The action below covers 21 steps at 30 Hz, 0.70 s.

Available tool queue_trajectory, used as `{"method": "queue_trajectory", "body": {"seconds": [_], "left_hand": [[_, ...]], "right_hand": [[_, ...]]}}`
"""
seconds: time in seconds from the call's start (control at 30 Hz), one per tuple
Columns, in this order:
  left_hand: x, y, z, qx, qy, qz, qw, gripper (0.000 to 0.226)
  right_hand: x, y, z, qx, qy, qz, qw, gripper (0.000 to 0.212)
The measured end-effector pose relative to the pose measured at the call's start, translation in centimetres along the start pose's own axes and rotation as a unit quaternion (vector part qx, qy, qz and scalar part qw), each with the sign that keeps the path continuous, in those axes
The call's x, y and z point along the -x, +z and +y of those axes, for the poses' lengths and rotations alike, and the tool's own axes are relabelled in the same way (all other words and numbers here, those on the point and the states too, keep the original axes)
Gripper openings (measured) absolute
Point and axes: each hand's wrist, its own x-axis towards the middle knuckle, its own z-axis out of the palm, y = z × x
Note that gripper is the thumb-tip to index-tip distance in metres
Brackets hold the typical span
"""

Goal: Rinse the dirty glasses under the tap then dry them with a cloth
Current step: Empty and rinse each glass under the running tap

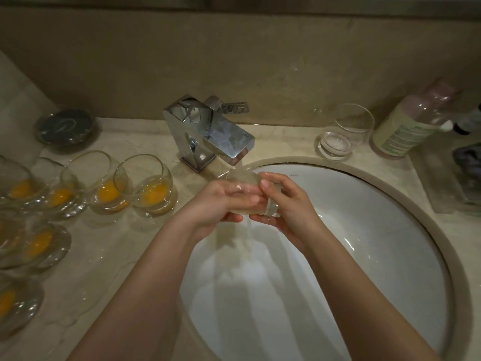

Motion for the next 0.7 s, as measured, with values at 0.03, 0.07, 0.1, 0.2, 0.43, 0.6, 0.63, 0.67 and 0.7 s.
{"method": "queue_trajectory", "body": {"seconds": [0.03, 0.07, 0.1, 0.2, 0.43, 0.6, 0.63, 0.67, 0.7], "left_hand": [[-0.1, 0.0, -0.1, 0.002, 0.005, 0.002, 1.0, 0.018], [-0.1, 0.1, -0.1, 0.002, 0.011, 0.003, 1.0, 0.018], [-0.1, 0.1, -0.1, 0.0, 0.014, 0.004, 1.0, 0.019], [0.1, 0.5, 0.1, 0.009, 0.009, 0.007, 1.0, 0.018], [0.0, 0.0, 0.6, 0.079, -0.031, 0.005, 0.996, 0.013], [-0.2, -0.2, 0.6, 0.065, -0.016, 0.014, 0.998, 0.016], [-0.3, -0.2, 0.6, 0.078, -0.014, 0.022, 0.997, 0.015], [-0.3, -0.2, 0.7, 0.093, -0.011, 0.027, 0.995, 0.014], [-0.4, -0.1, 0.7, 0.104, -0.008, 0.03, 0.994, 0.014]], "right_hand": [[-0.1, -0.1, -0.2, 0.002, 0.016, -0.007, 1.0, 0.031], [-0.3, -0.1, -0.6, 0.015, 0.038, -0.018, 0.999, 0.034], [-0.3, -0.1, -1.0, 0.036, 0.061, -0.035, 0.997, 0.038], [-0.4, -0.1, -1.6, 0.075, 0.093, -0.06, 0.991, 0.046], [-0.2, -0.6, -1.1, 0.008, 0.048, -0.047, 0.998, 0.021], [-0.7, -1.1, -0.7, 0.002, 0.021, -0.062, 0.998, 0.03], [-0.8, -1.2, -0.7, 0.008, 0.013, -0.061, 0.998, 0.03], [-0.8, -1.3, -0.7, 0.015, 0.007, -0.063, 0.998, 0.03], [-0.9, -1.5, -0.7, 0.02, 0.005, -0.066, 0.998, 0.029]]}}
